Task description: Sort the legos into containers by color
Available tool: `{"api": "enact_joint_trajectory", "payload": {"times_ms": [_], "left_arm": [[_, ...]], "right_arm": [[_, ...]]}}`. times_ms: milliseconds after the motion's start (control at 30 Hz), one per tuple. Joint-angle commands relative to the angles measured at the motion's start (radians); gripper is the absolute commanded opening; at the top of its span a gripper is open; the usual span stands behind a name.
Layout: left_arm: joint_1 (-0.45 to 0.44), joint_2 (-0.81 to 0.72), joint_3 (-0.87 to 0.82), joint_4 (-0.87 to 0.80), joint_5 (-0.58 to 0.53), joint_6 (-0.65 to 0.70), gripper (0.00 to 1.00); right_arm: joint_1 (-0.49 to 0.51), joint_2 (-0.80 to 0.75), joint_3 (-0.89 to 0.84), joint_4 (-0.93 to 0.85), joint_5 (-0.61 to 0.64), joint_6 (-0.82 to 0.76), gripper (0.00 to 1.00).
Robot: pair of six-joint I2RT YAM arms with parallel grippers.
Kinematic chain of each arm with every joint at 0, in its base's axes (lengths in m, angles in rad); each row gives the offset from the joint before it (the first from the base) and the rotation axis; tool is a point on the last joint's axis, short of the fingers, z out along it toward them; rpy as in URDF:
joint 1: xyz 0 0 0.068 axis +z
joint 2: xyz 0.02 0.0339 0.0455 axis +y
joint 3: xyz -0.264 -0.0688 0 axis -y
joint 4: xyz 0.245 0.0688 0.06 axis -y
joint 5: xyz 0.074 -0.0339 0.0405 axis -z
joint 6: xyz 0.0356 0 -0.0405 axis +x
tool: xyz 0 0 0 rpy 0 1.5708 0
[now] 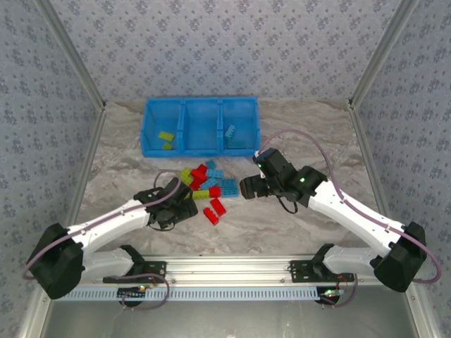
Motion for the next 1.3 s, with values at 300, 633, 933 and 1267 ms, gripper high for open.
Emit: {"api": "enact_joint_trajectory", "payload": {"times_ms": [300,633,933,1267], "left_arm": [[0.072,0.128,-0.045,0.13,0.07,-0.001,0.64],[0.074,0.027,-0.017,0.087,0.065,0.058,0.26],[0.222,0.074,0.35,0.115,-0.057,0.282,0.21],[0.317,0.533,0.821,0.202,-0.086,0.419,0.22]], "right_arm": [[0.01,0.021,0.026,-0.023,-0.008,0.009,0.91],[0.068,0.036,0.014,0.012,-0.137,-0.07,0.9],[0.174,0.069,0.033,0.172,-0.067,-0.064,0.91],[0.158,0.053,0.006,0.175,0.052,-0.012,0.91]]}}
